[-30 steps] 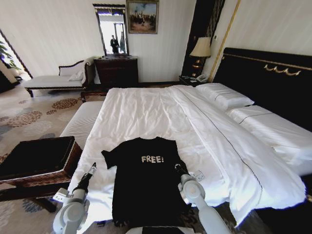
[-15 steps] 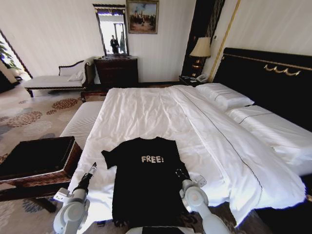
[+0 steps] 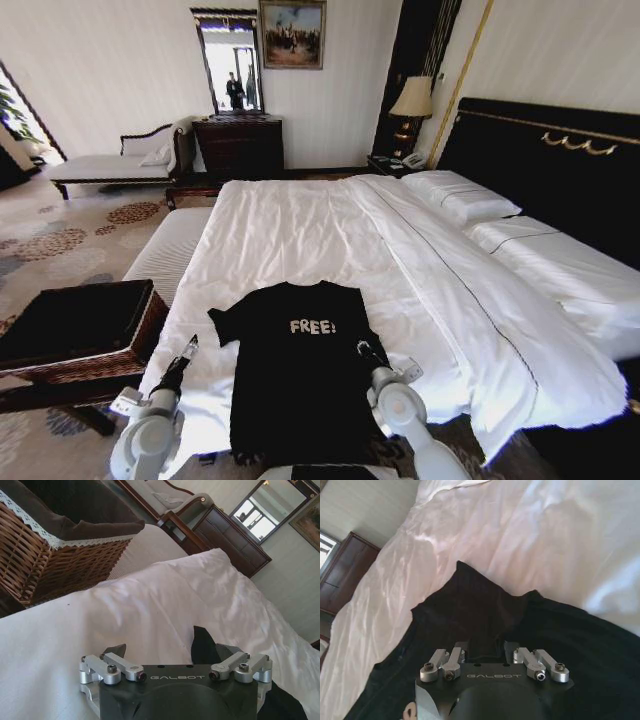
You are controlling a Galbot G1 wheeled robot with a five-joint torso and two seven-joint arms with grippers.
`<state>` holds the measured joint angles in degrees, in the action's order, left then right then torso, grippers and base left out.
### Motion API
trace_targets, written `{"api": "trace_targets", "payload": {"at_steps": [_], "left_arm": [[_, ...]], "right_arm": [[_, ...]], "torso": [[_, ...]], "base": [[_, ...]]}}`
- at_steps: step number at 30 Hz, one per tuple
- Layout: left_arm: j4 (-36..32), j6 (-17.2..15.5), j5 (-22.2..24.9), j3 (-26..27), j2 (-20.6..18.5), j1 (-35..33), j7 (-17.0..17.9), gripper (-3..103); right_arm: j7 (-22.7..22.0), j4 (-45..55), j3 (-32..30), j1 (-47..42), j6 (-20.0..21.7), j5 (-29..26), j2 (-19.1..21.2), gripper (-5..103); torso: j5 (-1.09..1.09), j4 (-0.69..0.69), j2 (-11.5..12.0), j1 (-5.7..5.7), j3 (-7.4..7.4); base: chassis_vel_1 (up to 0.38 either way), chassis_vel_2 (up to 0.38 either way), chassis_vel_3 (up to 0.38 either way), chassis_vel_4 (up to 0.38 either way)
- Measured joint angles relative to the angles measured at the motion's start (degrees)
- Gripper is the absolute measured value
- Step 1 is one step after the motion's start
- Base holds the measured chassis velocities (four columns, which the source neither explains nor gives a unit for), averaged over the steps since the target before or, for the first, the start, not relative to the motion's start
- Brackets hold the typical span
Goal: Fold the clothes on the bed and place them into the basket.
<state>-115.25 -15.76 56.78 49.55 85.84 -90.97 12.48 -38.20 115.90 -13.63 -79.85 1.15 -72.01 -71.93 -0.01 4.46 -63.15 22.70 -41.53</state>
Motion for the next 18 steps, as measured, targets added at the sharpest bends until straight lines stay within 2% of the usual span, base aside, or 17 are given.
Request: {"api": "trace_targets", "payload": {"at_steps": [3, 6, 9, 10, 11, 12, 14, 15, 17, 18], "left_arm": [[0.05, 0.08, -0.47, -0.09, 0.16, -0.01, -0.03, 100], [0.05, 0.09, -0.60, -0.16, 0.26, -0.03, -0.04, 100], [-0.21, 0.09, -0.64, -0.07, 0.31, -0.13, -0.04, 100], [-0.21, 0.09, -0.64, -0.07, 0.31, -0.13, -0.04, 100], [-0.24, 0.09, -0.63, -0.03, 0.31, -0.15, -0.04, 100], [-0.24, 0.09, -0.62, 0.00, 0.29, -0.16, -0.04, 100], [0.04, 0.09, -0.68, -0.20, 0.09, -0.10, -0.05, 100], [0.04, 0.09, -0.68, -0.20, 0.09, -0.10, -0.05, 100], [0.56, 0.04, -0.86, -0.77, -0.17, 0.37, -0.12, 100], [0.69, 0.01, -0.87, -0.90, -0.25, 0.56, -0.12, 100]], "right_arm": [[0.68, 0.68, 1.10, 0.67, 0.02, -0.58, -0.03, 51], [0.93, 0.67, 2.19, 1.41, 0.05, -0.60, -0.03, 57], [1.00, 0.66, 3.08, 2.22, 0.14, -0.52, 0.06, 73], [1.00, 0.66, 3.08, 2.22, 0.14, -0.52, 0.06, 73], [1.02, 0.55, 3.15, 2.41, 0.15, -0.46, 0.08, 79], [1.04, 0.29, 3.17, 2.65, 0.15, -0.33, 0.08, 79], [1.67, -1.30, 2.29, 3.63, -0.36, 1.20, -0.11, 89], [1.67, -1.30, 2.29, 3.63, -0.36, 1.20, -0.11, 89], [3.03, -2.90, 0.69, 4.64, -1.99, 4.05, -0.52, 98], [3.36, -3.23, 0.24, 4.90, -2.39, 4.66, -0.64, 98]], "torso": [[0.00, 0.00, 0.00, 0.00, 0.00], [0.00, -0.01, 0.00, 0.00, 0.00], [0.00, -0.01, 0.00, 0.00, 0.00], [0.00, -0.01, 0.00, 0.00, 0.00], [0.00, 0.00, 0.00, 0.00, 0.00], [0.00, -0.01, 0.00, 0.00, 0.00], [0.01, -0.01, 0.00, 0.00, 0.00], [0.01, -0.01, 0.00, 0.00, 0.00], [0.01, -0.01, 0.00, 0.00, 0.00], [0.01, -0.01, 0.00, 0.00, 0.00]], "base": [[0.000, 0.000, 0.000, 0.000], [0.000, 0.000, 0.000, 0.000], [0.000, 0.000, 0.000, 0.000], [0.000, 0.000, 0.000, 0.000], [0.000, 0.000, 0.000, 0.000], [0.000, 0.000, 0.000, 0.000], [0.000, 0.000, 0.000, 0.000], [0.000, 0.000, 0.000, 0.000], [0.000, 0.000, 0.000, 0.000], [0.000, 0.000, 0.000, 0.000]]}}
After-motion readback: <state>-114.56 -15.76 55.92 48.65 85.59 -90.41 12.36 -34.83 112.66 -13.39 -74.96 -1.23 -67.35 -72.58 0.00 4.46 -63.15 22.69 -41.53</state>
